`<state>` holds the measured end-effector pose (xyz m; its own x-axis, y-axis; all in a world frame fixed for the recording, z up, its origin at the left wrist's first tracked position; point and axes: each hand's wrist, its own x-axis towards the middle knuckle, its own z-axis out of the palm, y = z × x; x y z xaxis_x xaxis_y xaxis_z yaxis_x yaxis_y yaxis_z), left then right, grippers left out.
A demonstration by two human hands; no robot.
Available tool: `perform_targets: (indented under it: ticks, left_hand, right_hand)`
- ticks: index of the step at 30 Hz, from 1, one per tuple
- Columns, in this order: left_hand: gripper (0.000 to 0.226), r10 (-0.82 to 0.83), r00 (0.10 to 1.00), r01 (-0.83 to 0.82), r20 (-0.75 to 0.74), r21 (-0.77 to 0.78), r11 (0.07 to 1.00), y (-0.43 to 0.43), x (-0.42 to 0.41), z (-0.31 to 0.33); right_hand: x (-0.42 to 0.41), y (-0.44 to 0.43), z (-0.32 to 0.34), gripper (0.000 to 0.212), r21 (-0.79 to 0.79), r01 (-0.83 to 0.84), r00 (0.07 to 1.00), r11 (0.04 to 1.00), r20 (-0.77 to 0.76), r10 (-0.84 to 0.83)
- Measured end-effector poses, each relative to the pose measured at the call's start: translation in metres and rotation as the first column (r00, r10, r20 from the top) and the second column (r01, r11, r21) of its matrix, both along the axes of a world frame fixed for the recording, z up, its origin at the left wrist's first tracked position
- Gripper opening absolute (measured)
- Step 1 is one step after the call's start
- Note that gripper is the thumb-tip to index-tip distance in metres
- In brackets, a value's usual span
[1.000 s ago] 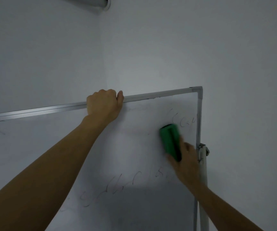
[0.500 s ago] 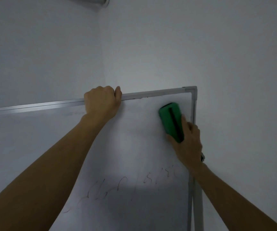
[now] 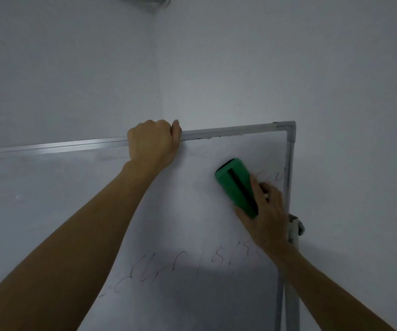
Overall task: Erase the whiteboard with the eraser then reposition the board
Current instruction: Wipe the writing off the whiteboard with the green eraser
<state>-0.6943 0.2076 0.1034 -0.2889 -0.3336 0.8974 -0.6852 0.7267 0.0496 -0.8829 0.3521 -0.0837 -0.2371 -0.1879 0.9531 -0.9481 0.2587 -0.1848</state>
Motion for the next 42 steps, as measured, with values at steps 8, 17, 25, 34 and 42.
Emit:
perform_targets:
  ticks: [8, 17, 25, 34, 42]
  left_hand:
    - [0.055, -0.02, 1.0, 0.02, 0.011, -0.033, 0.999, -0.006, 0.0, -0.002]
    - [0.054, -0.046, 0.998, 0.049, 0.043, -0.066, 0.997, -0.007, 0.007, -0.004]
    - [0.054, -0.063, 0.996, 0.066, 0.057, -0.058, 0.996, -0.009, 0.012, -0.004]
    - [0.055, -0.08, 0.994, 0.085, 0.071, -0.057, 0.995, -0.003, 0.008, -0.005]
    - [0.054, -0.101, 0.993, 0.104, 0.054, -0.055, 0.993, -0.007, 0.014, -0.005]
  right_hand:
    - [0.05, -0.012, -0.06, 0.085, 0.092, -0.08, 0.989, 0.993, 0.13, 0.067]
    - [-0.008, 0.007, 0.007, 0.094, -0.173, 0.058, 0.842, 0.983, 0.538, 0.045]
    - [0.066, 0.004, -0.116, 0.088, 0.106, -0.066, 0.859, 0.992, 0.512, 0.002]
    - [-0.003, 0.007, 0.006, 0.091, -0.102, 0.061, 0.782, 0.993, 0.624, 0.016]
    - [0.023, 0.015, -0.077, 0.084, -0.105, -0.014, 0.669, 0.994, 0.738, 0.087]
